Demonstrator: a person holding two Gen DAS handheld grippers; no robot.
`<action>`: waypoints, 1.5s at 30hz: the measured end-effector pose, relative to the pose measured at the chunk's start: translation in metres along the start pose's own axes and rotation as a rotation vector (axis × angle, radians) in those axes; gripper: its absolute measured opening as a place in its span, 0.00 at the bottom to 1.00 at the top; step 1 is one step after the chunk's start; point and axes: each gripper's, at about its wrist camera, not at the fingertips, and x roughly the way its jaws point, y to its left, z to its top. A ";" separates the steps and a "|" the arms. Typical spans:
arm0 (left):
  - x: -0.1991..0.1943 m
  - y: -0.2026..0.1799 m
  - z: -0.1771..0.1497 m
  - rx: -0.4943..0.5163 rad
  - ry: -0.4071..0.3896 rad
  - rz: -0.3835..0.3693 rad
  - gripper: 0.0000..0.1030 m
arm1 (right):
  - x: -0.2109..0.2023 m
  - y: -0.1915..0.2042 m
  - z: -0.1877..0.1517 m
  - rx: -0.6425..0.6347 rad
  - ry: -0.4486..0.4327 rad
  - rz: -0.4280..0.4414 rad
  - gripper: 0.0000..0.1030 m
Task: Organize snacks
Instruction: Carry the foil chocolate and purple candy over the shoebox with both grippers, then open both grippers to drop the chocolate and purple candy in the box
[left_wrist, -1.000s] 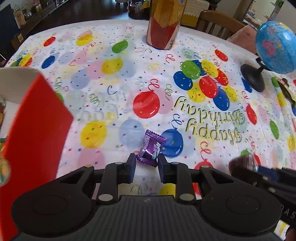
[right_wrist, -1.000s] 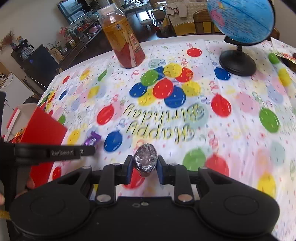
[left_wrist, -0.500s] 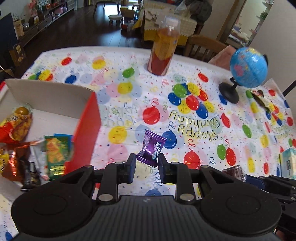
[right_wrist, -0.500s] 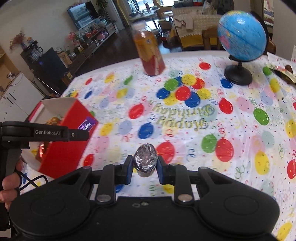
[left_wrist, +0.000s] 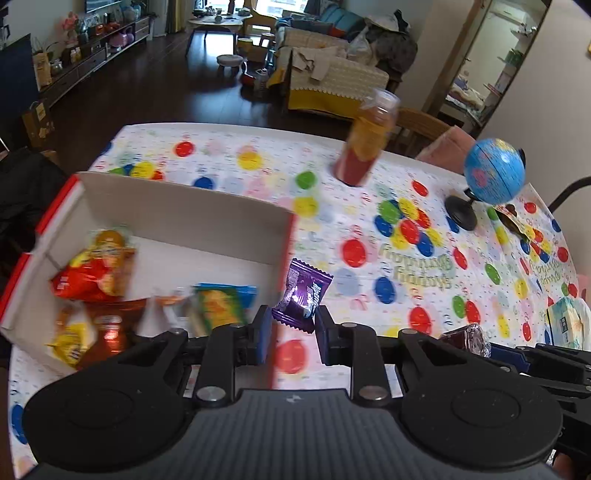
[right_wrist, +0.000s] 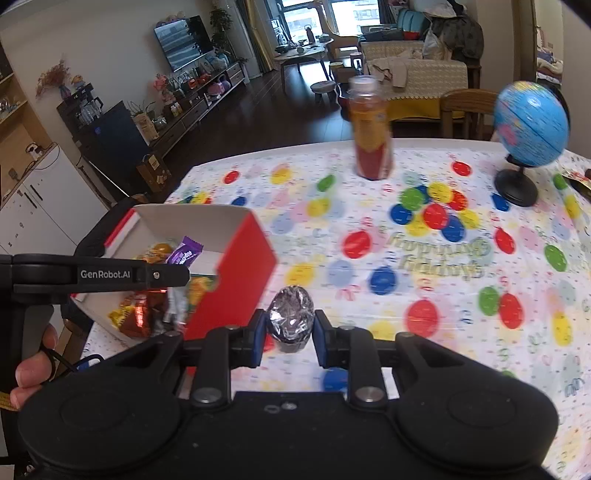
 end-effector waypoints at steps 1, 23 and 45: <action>-0.003 0.010 0.000 -0.002 -0.001 0.001 0.24 | 0.002 0.010 0.000 -0.002 0.000 -0.002 0.23; -0.005 0.196 0.002 -0.026 0.081 0.099 0.24 | 0.108 0.156 0.000 -0.027 0.096 -0.045 0.23; 0.041 0.192 -0.008 0.082 0.201 0.102 0.25 | 0.144 0.157 -0.015 0.047 0.147 -0.124 0.33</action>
